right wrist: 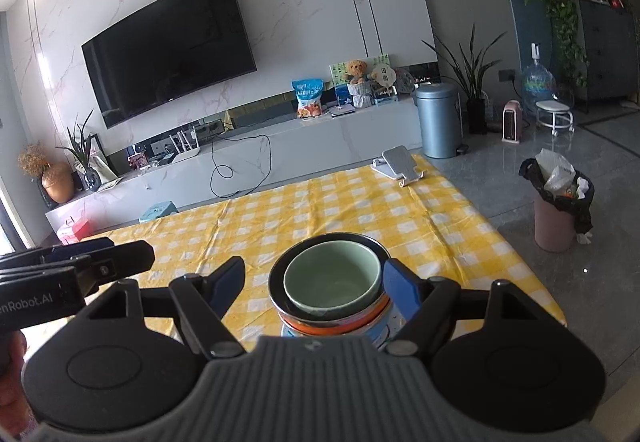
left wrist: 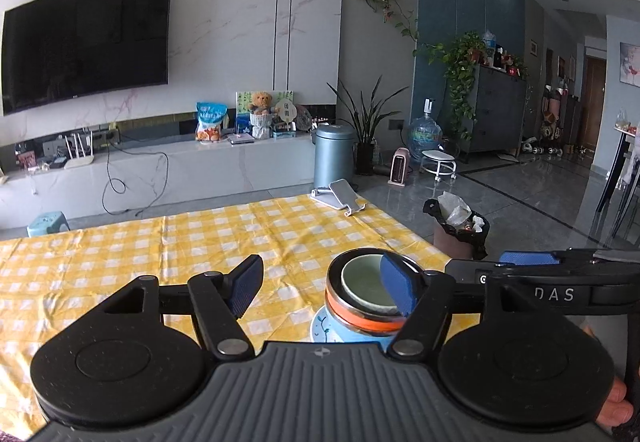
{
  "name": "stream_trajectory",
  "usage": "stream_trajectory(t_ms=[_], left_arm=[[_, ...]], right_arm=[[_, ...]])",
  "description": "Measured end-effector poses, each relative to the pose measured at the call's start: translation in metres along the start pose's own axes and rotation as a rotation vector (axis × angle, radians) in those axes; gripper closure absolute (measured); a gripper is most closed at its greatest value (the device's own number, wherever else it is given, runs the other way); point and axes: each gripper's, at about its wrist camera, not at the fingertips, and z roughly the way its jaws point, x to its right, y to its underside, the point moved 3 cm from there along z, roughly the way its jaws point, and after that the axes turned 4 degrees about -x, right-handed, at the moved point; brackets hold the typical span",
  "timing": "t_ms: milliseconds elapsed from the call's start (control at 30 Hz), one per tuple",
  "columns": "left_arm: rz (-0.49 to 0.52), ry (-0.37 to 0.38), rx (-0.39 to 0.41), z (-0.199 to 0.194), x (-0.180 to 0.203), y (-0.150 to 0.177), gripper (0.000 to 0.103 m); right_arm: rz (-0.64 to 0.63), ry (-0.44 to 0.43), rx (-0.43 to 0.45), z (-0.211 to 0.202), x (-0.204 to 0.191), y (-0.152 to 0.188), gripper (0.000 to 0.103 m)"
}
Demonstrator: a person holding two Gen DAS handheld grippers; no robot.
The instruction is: Organize plates and bowls
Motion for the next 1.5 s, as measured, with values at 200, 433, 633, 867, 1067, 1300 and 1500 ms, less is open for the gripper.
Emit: stream_trajectory(t_ms=[200, 433, 633, 867, 1067, 1300, 1500], left_arm=[[0.056, -0.07, 0.016, -0.01, 0.009, 0.035, 0.011], [0.039, -0.139, -0.041, -0.005, 0.008, 0.059, 0.011], [0.009, -0.226, -0.098, 0.001, 0.006, 0.076, 0.011], [0.083, -0.262, -0.158, 0.013, 0.013, 0.099, 0.011], [0.11, -0.265, -0.192, 0.018, 0.015, 0.107, 0.011], [0.121, -0.271, -0.182, 0.015, 0.017, 0.107, 0.011], [0.115, -0.286, -0.183, 0.015, 0.015, 0.106, 0.011]], right_arm=[[-0.102, 0.062, 0.017, -0.009, -0.015, 0.034, 0.022], [-0.253, 0.17, 0.069, -0.01, -0.034, 0.077, 0.017], [-0.184, 0.155, 0.026, -0.003, -0.027, 0.098, 0.015], [-0.152, 0.15, 0.016, 0.006, -0.022, 0.109, 0.014], [-0.135, 0.132, -0.017, 0.012, -0.021, 0.11, 0.014], [-0.127, 0.133, -0.03, 0.014, -0.019, 0.112, 0.013], [-0.118, 0.136, -0.031, 0.015, -0.017, 0.112, 0.012]])
